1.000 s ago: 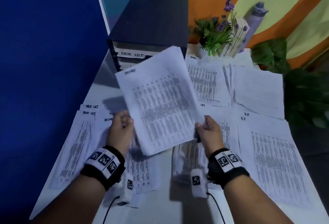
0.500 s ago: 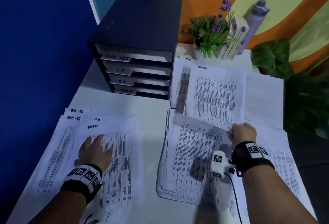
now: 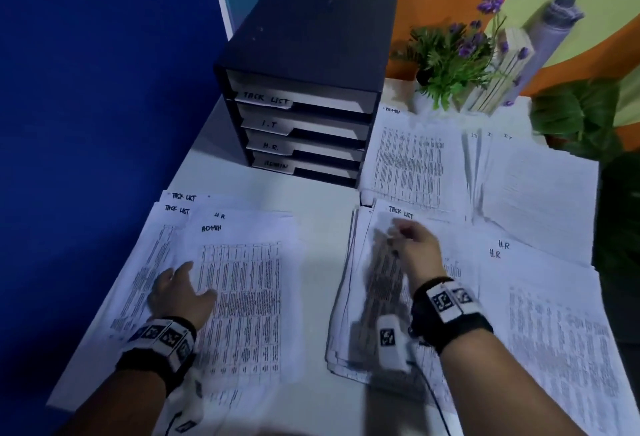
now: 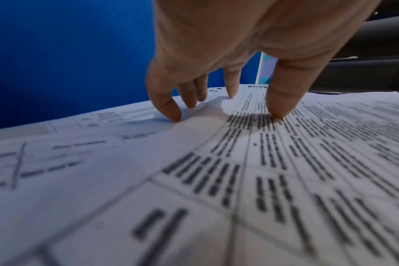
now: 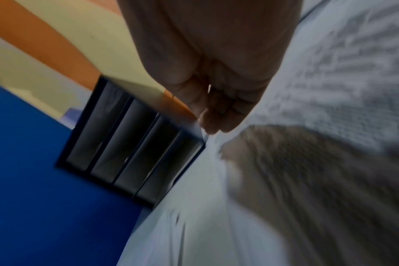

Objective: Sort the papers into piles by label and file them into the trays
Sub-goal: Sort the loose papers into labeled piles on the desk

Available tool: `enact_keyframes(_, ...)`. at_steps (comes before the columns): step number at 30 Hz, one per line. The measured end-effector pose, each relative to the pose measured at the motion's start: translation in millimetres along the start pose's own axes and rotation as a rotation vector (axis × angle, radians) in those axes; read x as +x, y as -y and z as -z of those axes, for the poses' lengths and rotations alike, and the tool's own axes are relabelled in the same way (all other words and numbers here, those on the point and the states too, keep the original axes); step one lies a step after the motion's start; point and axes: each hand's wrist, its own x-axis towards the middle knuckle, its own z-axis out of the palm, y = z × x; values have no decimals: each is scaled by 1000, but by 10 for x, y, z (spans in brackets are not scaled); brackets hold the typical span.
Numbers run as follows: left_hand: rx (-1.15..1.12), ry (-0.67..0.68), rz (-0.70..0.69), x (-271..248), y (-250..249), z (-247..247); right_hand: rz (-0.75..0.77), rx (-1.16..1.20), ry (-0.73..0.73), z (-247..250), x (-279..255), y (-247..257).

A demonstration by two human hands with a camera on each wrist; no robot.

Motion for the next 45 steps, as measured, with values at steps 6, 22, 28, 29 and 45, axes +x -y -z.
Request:
enact_keyframes(6, 13, 25, -28, -88, 121, 52, -13, -307, 292, -795, -604, -502)
enact_keyframes(22, -356, 100, -163, -336, 264, 189, 83, -346, 100, -981, -1011, -636)
enact_keyframes(28, -444, 219, -172, -259, 255, 233, -15, -96, 93, -791, -977, -575)
enact_keyframes(29, -483, 249, -158, -251, 282, 212, -25, -81, 91, -766, -977, -578)
enact_keyframes(45, -603, 87, -131, -323, 308, 221, -94, -52, 81, -644, -986, -572)
